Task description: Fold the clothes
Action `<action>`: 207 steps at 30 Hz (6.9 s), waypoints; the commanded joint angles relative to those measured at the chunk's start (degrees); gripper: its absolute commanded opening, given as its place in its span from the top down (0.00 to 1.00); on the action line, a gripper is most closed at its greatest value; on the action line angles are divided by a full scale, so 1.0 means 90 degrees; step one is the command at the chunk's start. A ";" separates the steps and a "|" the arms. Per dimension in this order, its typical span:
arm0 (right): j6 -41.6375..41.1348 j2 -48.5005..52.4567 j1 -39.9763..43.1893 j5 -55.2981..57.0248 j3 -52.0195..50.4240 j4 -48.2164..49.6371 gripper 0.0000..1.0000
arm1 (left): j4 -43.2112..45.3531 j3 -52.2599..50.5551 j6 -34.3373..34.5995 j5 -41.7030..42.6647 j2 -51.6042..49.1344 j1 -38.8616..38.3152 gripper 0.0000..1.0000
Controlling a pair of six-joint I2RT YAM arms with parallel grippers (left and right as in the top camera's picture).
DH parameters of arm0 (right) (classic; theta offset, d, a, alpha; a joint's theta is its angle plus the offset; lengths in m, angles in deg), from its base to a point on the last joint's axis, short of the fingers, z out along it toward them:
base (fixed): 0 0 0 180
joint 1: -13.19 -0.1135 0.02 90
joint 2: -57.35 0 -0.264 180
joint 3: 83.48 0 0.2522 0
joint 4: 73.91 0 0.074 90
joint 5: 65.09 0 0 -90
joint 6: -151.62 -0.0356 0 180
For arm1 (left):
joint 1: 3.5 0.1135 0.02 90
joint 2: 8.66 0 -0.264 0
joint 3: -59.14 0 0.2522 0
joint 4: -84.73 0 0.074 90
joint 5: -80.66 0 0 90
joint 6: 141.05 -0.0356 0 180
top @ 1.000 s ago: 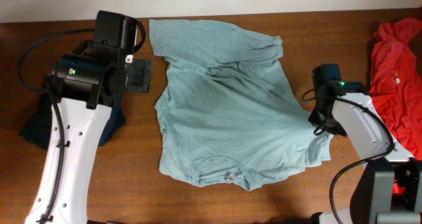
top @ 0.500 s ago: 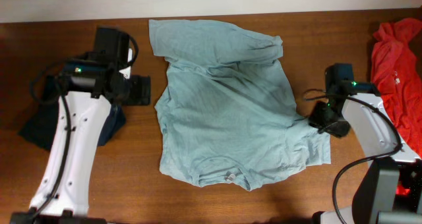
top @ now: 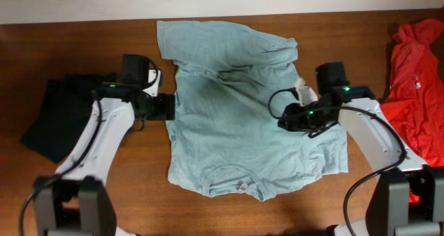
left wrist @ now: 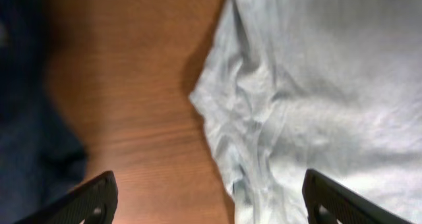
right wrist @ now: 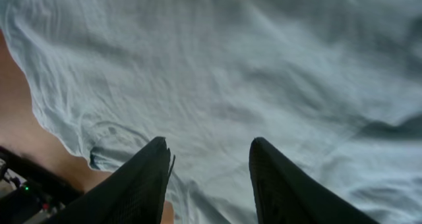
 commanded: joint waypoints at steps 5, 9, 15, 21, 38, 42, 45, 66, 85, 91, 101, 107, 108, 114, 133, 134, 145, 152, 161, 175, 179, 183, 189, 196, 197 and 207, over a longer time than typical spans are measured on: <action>-0.0182 -0.0036 -0.0294 0.0287 0.0073 0.0073 0.61 | 0.0886 -0.0260 -0.1180 0.0741 -0.1081 0.0032 0.19; -0.0563 -0.0034 -0.0294 0.0869 -0.0051 0.0131 0.61 | 0.1158 -0.0260 -0.1785 0.0743 -0.1350 0.0032 0.19; -0.0563 0.0000 -0.0294 0.0867 -0.0199 0.0216 0.61 | 0.1513 -0.0260 -0.2378 0.1205 -0.1630 0.0032 0.23; -0.0561 0.0245 -0.0294 0.0869 -0.0202 0.0209 0.62 | 0.1537 -0.0257 -0.2501 0.1770 -0.1739 0.0032 0.38; -0.1214 0.1430 -0.0291 0.1795 -0.0202 0.0452 0.77 | -0.1112 0.1872 -0.1064 0.1149 -0.1729 -0.0012 0.99; -0.1690 0.1537 -0.0294 0.2273 -0.0204 0.0508 0.78 | -0.1173 0.2470 -0.0969 0.0563 -0.1729 -0.0109 0.99; -0.1727 0.1571 -0.0291 0.2467 -0.0204 0.0525 0.78 | -0.1190 0.2628 -0.0971 0.0435 -0.1729 -0.0107 0.99; -0.2412 0.1773 -0.0126 0.4116 -0.0228 0.0240 0.82 | -0.1596 0.2312 -0.0969 -0.0423 -0.1746 -0.0010 0.45; -0.2608 0.1773 0.0143 0.4104 -0.0228 0.0083 0.82 | 0.0648 0.0146 -0.2409 0.2735 -0.1746 -0.0073 0.52; -0.2608 0.1773 0.0143 0.4104 -0.0228 0.0080 0.82 | 0.0867 0.0134 -0.2453 0.2669 -0.1906 -0.0107 0.83; -0.2608 0.1773 0.0143 0.4107 -0.0228 0.0078 0.82 | 0.0041 0.0503 -0.1477 0.1115 -0.1904 -0.0095 1.00; -0.2608 0.1773 0.0143 0.4107 -0.0228 0.0056 0.82 | -0.1049 0.1467 -0.0797 0.0223 -0.1608 -0.0102 0.99; -0.2608 0.1773 0.0143 0.4107 -0.0228 0.0056 0.82 | -0.1158 0.1605 -0.0767 0.0109 -0.1576 -0.0102 0.99; -0.2608 0.1773 0.0143 0.4109 -0.0228 0.0029 0.82 | -0.1727 0.2127 -0.0495 -0.0653 -0.1528 -0.0124 0.99; -0.2608 0.1773 0.0143 0.4126 -0.0228 0.0010 0.82 | -0.1897 0.2152 0.0508 -0.3254 -0.1528 -0.0124 0.91; -0.2608 0.1773 0.0143 0.4126 -0.0228 0.0010 0.82 | -0.1880 0.2157 0.0508 -0.3400 -0.1528 -0.0124 0.86; -0.2608 0.1773 0.0143 0.4124 -0.0228 0.0010 0.82 | -0.1800 0.2159 0.0170 -0.0595 -0.1566 -0.0044 0.52; -0.2608 0.1773 0.0143 0.4124 -0.0228 0.0005 0.82 | -0.1484 0.1875 -0.0559 0.0240 -0.1848 -0.0228 0.48; -0.2608 0.1773 0.0143 0.4126 -0.0228 -0.0083 0.82 | -0.0476 0.1494 -0.0811 0.0158 -0.2453 -0.0204 0.49; -0.2608 0.1773 0.0143 0.4126 -0.0228 -0.0131 0.82 | -0.1253 0.1506 0.0044 -0.0835 -0.2999 -0.0187 0.99; -0.2608 0.1773 0.0143 0.4129 -0.0228 -0.0129 0.82 | -0.2132 0.1506 0.0612 -0.1005 -0.2963 -0.0044 0.99; -0.2608 0.1773 0.0143 0.4129 -0.0228 -0.0112 0.82 | -0.2907 0.1506 0.0656 -0.1010 -0.2963 0.0168 0.99; -0.2606 0.1773 0.0151 0.4129 -0.0228 -0.0085 0.82 | -0.3519 0.1506 0.0658 -0.1299 -0.2943 0.0549 0.99; -0.2606 0.1773 0.0151 0.4129 -0.0228 -0.0085 0.81 | -0.3898 0.1503 0.0780 -0.1615 -0.2710 0.0988 0.99; -0.2606 0.1773 0.0151 0.4129 -0.0228 -0.0085 0.81 | -0.3939 0.1503 0.0906 -0.1741 -0.2645 0.1078 0.99; -0.2606 0.1773 0.0148 0.4126 -0.0228 -0.0112 0.81 | -0.4126 0.1503 0.1603 -0.2577 -0.2419 0.1790 0.99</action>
